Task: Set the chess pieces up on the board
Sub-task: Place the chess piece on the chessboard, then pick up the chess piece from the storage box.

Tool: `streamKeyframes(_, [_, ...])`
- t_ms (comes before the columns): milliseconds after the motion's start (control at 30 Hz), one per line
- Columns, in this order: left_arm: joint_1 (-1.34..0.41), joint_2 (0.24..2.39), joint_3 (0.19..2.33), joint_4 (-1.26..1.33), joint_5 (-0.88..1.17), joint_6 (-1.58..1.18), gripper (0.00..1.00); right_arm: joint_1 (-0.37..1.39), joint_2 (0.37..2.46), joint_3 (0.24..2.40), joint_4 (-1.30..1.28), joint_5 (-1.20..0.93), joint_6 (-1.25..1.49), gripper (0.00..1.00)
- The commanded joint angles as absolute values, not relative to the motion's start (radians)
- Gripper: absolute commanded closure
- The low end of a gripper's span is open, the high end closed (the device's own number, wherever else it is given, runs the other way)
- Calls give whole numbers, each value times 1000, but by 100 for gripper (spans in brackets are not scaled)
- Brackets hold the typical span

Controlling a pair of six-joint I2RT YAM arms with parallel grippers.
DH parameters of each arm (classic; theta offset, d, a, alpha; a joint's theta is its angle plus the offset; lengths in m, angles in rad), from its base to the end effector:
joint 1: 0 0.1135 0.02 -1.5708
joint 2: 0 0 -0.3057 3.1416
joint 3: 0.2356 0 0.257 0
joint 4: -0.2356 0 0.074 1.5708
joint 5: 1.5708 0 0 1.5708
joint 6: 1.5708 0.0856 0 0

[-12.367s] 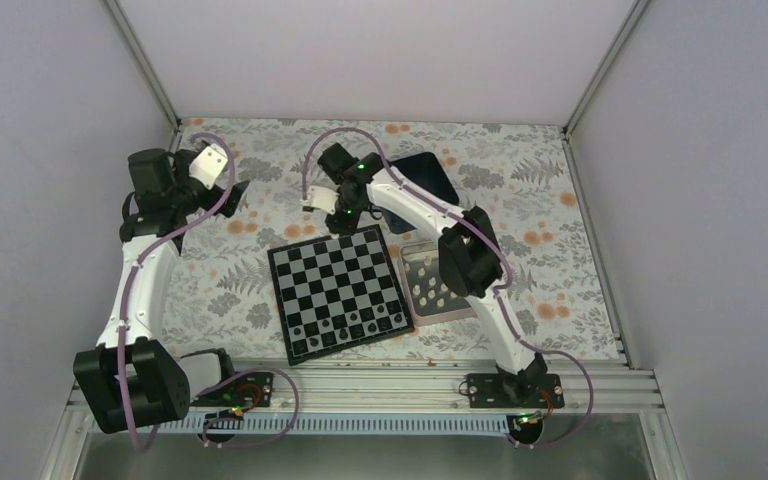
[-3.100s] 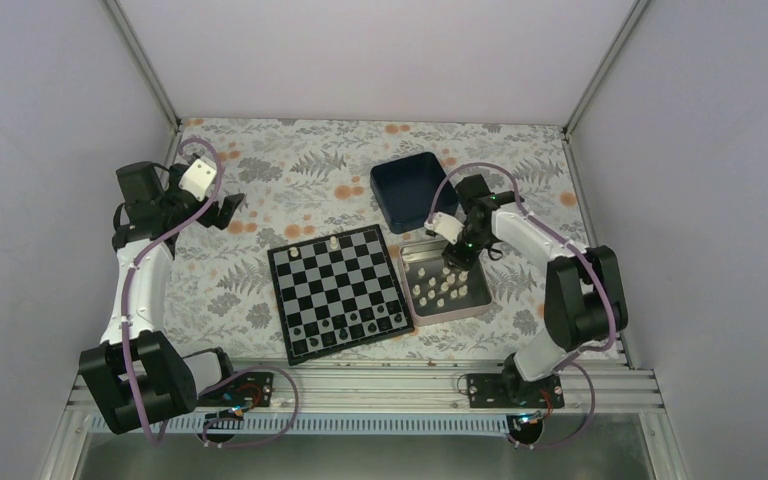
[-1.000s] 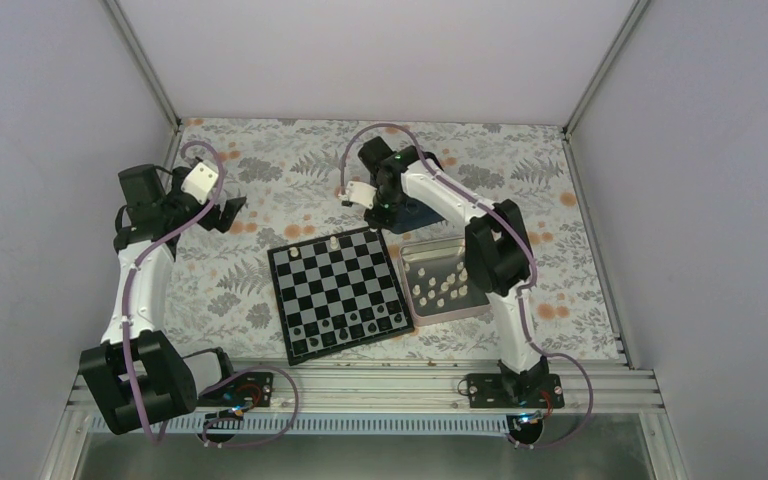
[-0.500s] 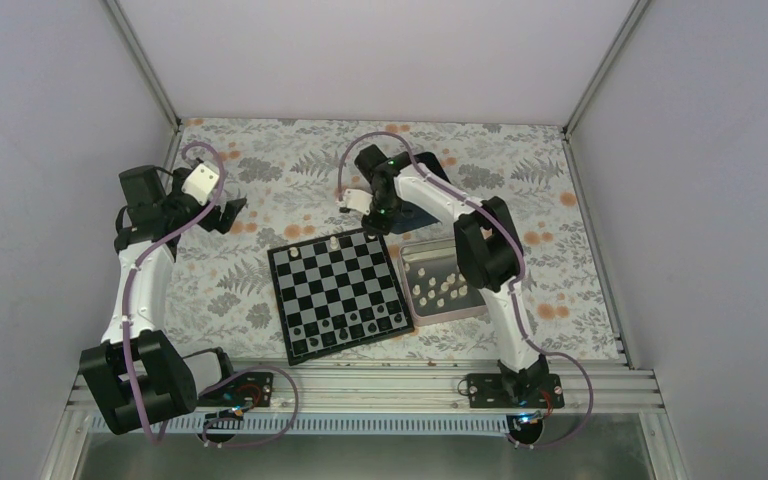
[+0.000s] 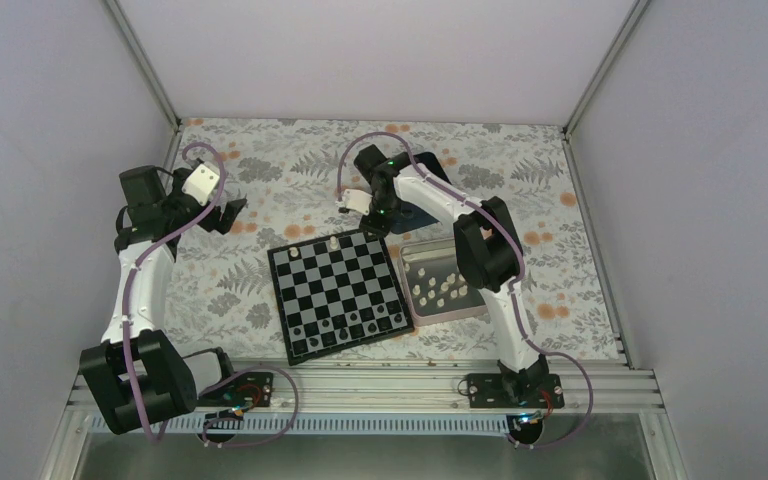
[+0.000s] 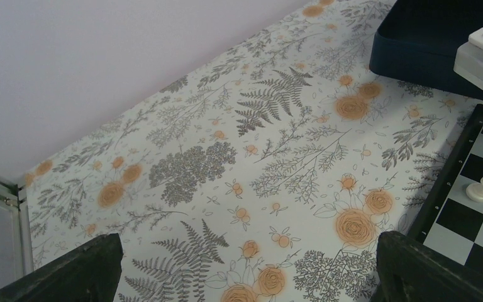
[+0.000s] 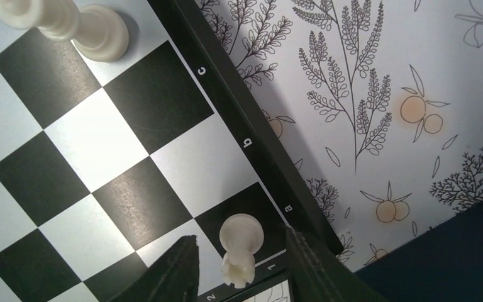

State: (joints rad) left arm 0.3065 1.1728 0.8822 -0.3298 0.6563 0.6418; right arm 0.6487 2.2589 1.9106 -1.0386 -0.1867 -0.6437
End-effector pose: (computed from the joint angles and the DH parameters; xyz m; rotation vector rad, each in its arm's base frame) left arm 0.2765 0.0327 0.2987 0.6865 1.9340 -0.1374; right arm 0.3876 0.3138 0.1653 -1.7942 2.3366 0.2765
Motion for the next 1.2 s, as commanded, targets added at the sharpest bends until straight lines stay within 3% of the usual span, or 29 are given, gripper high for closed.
streamKeyframes(0, [311, 1177, 885, -320, 683, 657, 0, 660, 2211, 1910, -1015, -177, -629, 58])
streamKeyframes(200, [311, 1173, 891, -327, 674, 657, 0, 647, 2037, 1833, -1031, -163, -613, 55])
streamKeyframes(433, [311, 1178, 877, -320, 667, 662, 0, 599, 1749, 1447, -985, -138, -616, 55])
streamKeyframes(633, [311, 1190, 885, -308, 680, 644, 0, 549, 1633, 1267, -953, -175, -613, 57])
streamKeyframes(1167, [308, 1190, 886, -324, 668, 656, 0, 547, 1756, 1165, -817, -140, -594, 58])
